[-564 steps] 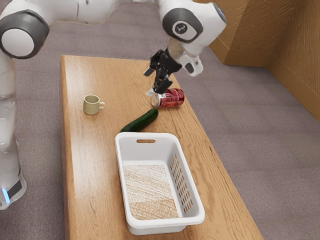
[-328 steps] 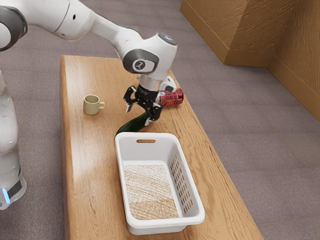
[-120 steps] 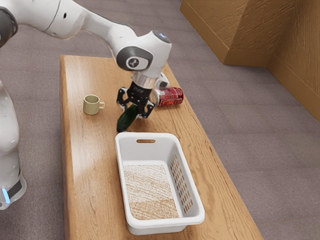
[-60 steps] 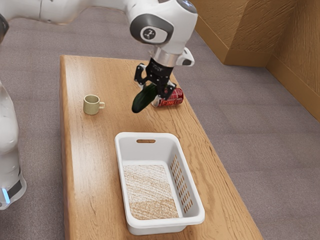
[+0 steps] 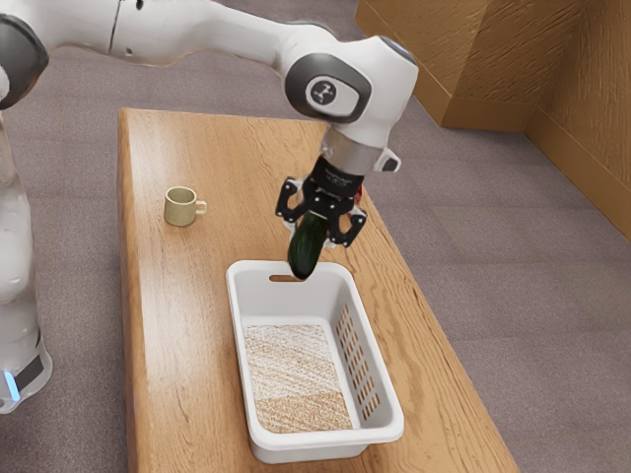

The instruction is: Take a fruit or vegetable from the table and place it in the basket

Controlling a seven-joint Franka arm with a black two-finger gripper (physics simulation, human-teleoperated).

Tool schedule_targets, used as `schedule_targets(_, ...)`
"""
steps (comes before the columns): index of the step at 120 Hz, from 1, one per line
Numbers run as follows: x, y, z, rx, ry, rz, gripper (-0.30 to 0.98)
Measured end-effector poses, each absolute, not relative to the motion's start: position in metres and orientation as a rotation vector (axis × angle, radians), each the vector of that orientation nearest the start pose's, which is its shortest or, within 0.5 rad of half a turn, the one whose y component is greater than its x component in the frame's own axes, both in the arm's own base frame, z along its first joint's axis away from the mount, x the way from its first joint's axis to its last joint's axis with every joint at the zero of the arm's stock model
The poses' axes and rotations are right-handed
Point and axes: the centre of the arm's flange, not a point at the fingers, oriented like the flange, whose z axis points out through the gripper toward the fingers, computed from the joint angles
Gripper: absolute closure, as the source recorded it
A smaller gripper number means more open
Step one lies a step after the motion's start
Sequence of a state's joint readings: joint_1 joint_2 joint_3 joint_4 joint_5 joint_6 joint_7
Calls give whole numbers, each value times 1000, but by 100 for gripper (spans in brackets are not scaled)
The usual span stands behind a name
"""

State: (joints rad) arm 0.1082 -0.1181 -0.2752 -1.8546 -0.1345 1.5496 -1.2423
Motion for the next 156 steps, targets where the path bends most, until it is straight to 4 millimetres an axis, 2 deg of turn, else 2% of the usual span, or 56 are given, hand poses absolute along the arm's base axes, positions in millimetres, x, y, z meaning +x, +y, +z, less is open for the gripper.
schedule_targets(7, 495, -117, 558, -2632, -1613, 302, 46)
schedule_targets(22, 488, -158, 567, -2640, -1592, 246, 45)
schedule_targets(42, 484, -197, 559, -2612, -1591, 234, 46)
schedule_targets(57, 479, -231, 544, -2584, -1583, 267, 46)
schedule_targets(71, 470, -260, 531, -2563, -1586, 310, 46)
schedule_targets(88, 455, -290, 526, -2552, -1588, 337, 45)
schedule_targets(102, 443, -311, 525, -2561, -1572, 336, 22)
schedule_targets(116, 430, -330, 524, -2582, -1530, 317, 9)
schedule_targets(125, 422, -338, 528, -2621, -1438, 244, 6)
schedule_targets(132, 420, -343, 547, -2685, -1305, 111, 4)
schedule_targets(145, 423, -350, 594, -2799, -913, -230, 2)
schedule_targets(156, 423, -363, 608, -2881, -565, -366, 1)
